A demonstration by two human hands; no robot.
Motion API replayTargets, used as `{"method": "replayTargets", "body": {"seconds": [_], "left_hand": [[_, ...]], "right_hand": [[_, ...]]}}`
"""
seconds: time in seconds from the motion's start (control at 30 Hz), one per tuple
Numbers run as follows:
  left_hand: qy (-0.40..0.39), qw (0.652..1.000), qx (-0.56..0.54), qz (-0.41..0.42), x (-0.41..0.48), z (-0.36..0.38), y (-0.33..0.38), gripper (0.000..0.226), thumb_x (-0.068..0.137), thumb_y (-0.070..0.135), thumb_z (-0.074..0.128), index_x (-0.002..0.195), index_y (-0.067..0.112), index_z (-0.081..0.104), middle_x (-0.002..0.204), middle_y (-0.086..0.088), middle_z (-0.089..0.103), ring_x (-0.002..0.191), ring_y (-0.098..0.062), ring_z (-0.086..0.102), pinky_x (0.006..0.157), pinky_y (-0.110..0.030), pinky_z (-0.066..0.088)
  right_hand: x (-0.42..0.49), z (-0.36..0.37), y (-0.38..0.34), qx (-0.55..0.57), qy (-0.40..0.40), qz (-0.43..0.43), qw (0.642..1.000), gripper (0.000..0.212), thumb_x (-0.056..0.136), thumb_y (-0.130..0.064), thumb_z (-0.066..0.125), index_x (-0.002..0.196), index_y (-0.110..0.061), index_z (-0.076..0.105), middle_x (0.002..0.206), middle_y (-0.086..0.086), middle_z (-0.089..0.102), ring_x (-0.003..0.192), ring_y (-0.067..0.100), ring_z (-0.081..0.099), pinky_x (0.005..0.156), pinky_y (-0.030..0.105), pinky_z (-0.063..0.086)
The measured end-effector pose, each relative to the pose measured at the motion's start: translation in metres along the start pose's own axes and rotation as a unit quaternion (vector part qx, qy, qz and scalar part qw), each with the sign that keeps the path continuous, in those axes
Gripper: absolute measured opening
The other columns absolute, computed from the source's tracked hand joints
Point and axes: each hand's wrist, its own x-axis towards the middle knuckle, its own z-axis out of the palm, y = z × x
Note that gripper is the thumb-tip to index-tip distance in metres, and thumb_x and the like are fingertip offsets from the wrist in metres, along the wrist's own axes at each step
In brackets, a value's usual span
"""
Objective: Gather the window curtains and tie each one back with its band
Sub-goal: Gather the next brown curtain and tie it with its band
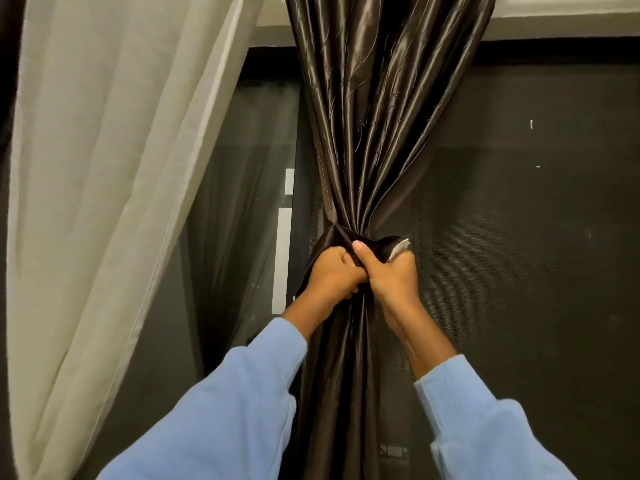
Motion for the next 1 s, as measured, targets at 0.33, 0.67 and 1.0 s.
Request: {"method": "replayTargets", "body": {"seconds": [0.33, 0.67, 1.0], "left_hand": [[0.027, 0.945, -0.32, -0.058, 0.01, -0.031, -0.034, 0.054, 0.082, 0.056, 0.06, 0.105, 0.009, 0.07, 0.101, -0.011, 0.073, 0.095, -0.025, 0.07, 0.085, -0.038, 0.054], [0.047, 0.954, -0.266, -0.131, 0.035, -0.009, 0.005, 0.026, 0.093, 0.018, 0.053, 0.103, -0.002, 0.067, 0.087, -0.016, 0.067, 0.086, -0.028, 0.065, 0.086, -0.038, 0.054], [-0.027, 0.96, -0.271, -0.064, 0.035, -0.011, 0.0, 0.022, 0.102, 0.019, 0.038, 0.116, 0.015, 0.055, 0.087, 0.006, 0.064, 0.078, 0.007, 0.062, 0.058, -0.007, 0.049]], "right_hand": [[-0.006, 0.003, 0.001, -0.008, 0.015, -0.049, 0.999, 0.039, 0.086, -0.03, 0.075, 0.091, 0.005, 0.059, 0.088, 0.015, 0.067, 0.08, 0.024, 0.066, 0.07, 0.034, 0.055], [-0.015, 0.001, -0.016, 0.158, -0.106, 0.064, 0.98, 0.049, 0.082, -0.024, 0.08, 0.125, -0.013, 0.059, 0.114, 0.008, 0.072, 0.104, 0.022, 0.07, 0.097, 0.043, 0.055], [-0.027, 0.002, -0.016, 0.242, -0.019, 0.08, 0.967, 0.027, 0.081, -0.016, 0.08, 0.103, -0.004, 0.07, 0.1, 0.011, 0.076, 0.097, 0.026, 0.073, 0.093, 0.046, 0.056]]}}
